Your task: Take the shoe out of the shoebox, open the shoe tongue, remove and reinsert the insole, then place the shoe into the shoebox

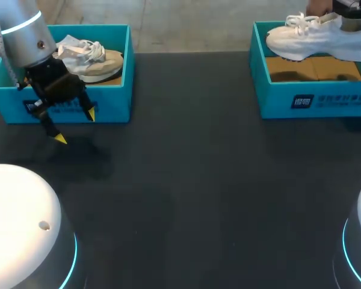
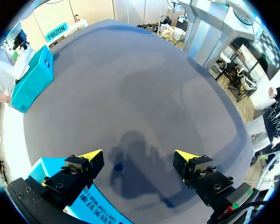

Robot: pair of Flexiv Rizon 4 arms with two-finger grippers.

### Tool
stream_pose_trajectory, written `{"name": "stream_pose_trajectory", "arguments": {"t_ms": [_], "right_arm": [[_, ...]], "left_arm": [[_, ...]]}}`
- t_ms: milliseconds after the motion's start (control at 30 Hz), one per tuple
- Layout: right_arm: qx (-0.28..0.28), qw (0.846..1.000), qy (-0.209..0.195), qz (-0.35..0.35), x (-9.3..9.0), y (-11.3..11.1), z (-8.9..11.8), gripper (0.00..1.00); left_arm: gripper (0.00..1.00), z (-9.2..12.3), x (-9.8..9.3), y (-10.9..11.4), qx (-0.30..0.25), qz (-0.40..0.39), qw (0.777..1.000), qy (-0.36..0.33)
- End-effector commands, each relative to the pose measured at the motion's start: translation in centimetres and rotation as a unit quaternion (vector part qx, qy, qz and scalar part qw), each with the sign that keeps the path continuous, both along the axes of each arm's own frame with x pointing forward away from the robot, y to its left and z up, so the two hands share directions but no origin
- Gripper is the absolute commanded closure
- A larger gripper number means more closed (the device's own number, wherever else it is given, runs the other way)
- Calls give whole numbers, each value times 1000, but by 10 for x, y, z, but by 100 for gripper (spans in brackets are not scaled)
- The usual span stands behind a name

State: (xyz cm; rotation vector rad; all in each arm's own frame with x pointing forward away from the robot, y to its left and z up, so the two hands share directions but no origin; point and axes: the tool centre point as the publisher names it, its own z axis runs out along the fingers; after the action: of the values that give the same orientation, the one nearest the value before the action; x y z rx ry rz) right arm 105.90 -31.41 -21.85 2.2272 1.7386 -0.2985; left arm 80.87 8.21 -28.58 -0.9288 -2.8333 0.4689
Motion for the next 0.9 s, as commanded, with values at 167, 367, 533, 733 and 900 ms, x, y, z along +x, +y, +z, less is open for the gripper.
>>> {"name": "stream_pose_trajectory", "arguments": {"t_ms": [167, 367, 533, 733, 900], "right_arm": [[1, 1000, -4, 1, -3, 0, 2, 100], [5, 1000, -1, 5, 2, -1, -6, 100], [26, 1000, 10, 4, 5, -12, -24, 100], [33, 999, 20, 13, 6, -16, -44, 100], [29, 999, 34, 11, 6, -18, -59, 100]], "left_arm": [[0, 0, -1, 0, 0, 0, 1000, -2], [0, 0, -1, 0, 0, 0, 1000, -2], [0, 0, -1, 0, 0, 0, 1000, -2], [0, 0, -1, 0, 0, 0, 1000, -2], [0, 0, -1, 0, 0, 0, 1000, -2]]}}
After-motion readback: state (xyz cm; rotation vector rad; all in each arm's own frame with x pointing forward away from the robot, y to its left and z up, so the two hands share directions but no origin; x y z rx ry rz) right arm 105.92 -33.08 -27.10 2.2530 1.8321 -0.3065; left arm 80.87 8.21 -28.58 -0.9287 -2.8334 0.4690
